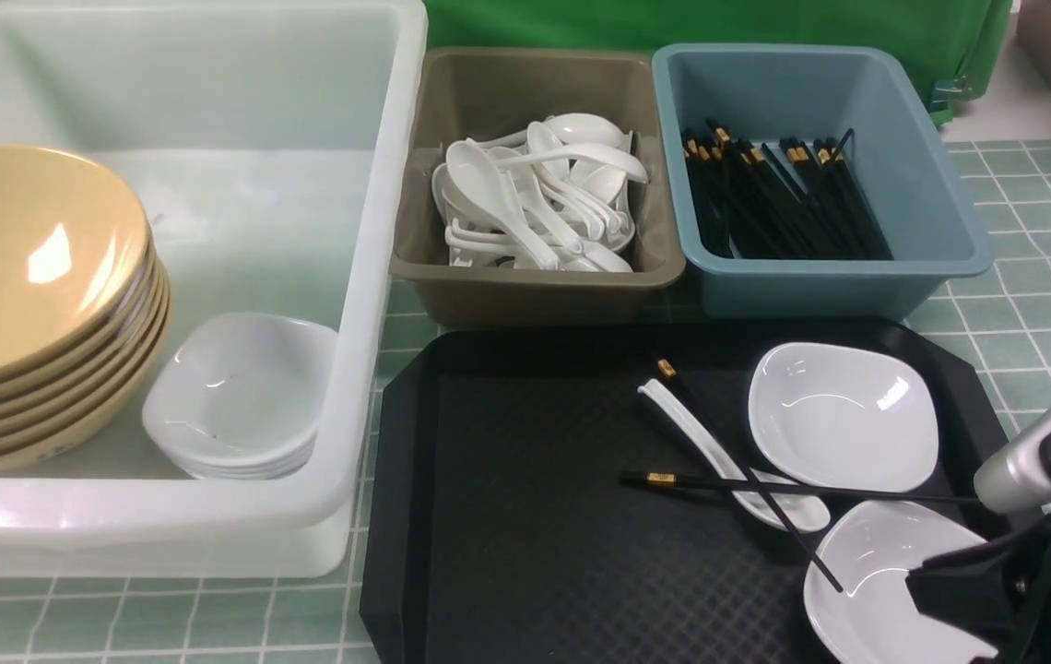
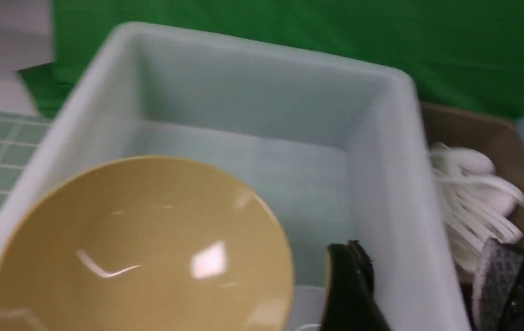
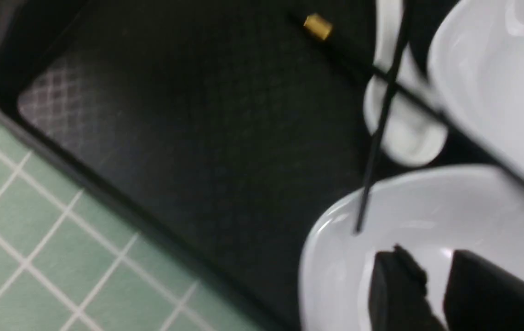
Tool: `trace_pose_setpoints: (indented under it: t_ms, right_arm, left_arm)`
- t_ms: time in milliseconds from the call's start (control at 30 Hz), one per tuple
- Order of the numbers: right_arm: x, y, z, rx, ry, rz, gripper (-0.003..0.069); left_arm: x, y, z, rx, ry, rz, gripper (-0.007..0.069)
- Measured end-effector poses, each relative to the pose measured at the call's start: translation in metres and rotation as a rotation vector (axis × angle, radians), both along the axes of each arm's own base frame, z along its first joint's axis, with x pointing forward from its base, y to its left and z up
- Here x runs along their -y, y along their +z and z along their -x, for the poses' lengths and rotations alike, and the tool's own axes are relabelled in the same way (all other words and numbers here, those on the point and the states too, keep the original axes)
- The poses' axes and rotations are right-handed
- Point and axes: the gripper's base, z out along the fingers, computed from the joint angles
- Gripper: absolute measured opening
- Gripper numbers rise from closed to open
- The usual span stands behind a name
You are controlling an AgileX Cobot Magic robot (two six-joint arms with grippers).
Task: On blue table put chopsticks spoon bowls plates into blue grey white boxes.
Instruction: 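Reach for and grasp the small white dish on the black tray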
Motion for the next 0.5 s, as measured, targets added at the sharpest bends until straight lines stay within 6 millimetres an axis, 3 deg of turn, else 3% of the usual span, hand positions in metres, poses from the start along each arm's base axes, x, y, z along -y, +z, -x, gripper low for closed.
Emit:
trace_pose_setpoints:
  t_ms: [67, 100, 233, 500]
  right_arm:
    - [0.003, 0.018, -0.013, 0.011, -0.006, 0.089, 0.0300]
    - [0.005, 0.023, -0.017, 0.005, -0.022, 0.116, 0.0324]
    - [0.009, 0.030, -0.039, -0.020, -0.027, 0.258, 0.0399]
    - [0.006, -0.015, -0.073, -0.227, 0.010, 0.398, 0.0451]
  left_arm:
    - [0.022, -0.005, 0.006, -0.007, -0.147, -0.056, 0.0085]
    - [0.026, -0.009, 0.008, -0.014, -0.176, -0.073, 0.0052]
    - [0.046, -0.031, 0.029, -0.030, -0.322, -0.134, 0.0002]
    - [0.042, -0.101, 0.064, 0.001, -0.359, -0.310, 0.0003]
